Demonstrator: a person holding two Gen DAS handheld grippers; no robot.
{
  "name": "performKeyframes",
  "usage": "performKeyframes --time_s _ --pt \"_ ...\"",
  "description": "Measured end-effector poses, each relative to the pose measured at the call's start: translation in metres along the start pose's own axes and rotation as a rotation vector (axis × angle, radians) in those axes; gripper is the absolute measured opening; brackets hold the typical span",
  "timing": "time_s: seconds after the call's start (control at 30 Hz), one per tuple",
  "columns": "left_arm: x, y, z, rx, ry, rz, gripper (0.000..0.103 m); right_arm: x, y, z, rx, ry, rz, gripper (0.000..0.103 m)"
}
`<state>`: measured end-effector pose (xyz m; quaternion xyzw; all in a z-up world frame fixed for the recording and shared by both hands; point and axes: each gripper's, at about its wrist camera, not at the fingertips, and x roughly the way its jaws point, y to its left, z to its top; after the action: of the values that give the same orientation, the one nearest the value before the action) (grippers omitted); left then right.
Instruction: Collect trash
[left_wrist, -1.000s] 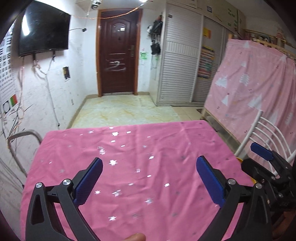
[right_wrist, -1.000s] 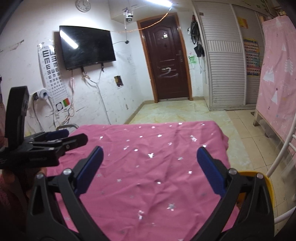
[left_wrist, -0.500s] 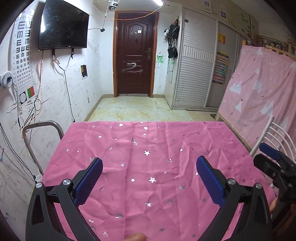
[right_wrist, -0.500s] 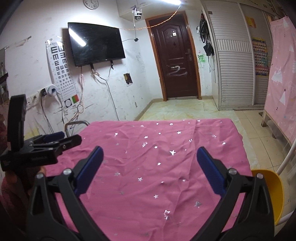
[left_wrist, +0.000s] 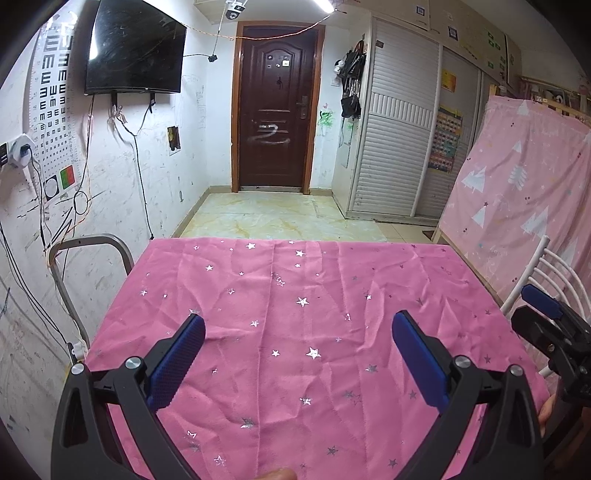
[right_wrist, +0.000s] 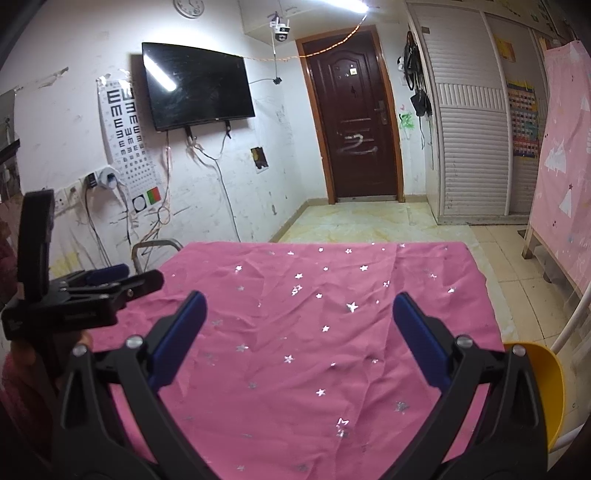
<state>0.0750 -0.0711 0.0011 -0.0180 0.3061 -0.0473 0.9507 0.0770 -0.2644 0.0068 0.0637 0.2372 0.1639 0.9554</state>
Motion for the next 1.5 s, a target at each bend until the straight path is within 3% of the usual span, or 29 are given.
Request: performKeyframes --time_s 1.5 --pt "0.0045 0.001 -0.0068 -0.009 0.019 0.007 0.093 0.0014 0.0047 -0.0005 -0.008 0.002 -0.001 0.097"
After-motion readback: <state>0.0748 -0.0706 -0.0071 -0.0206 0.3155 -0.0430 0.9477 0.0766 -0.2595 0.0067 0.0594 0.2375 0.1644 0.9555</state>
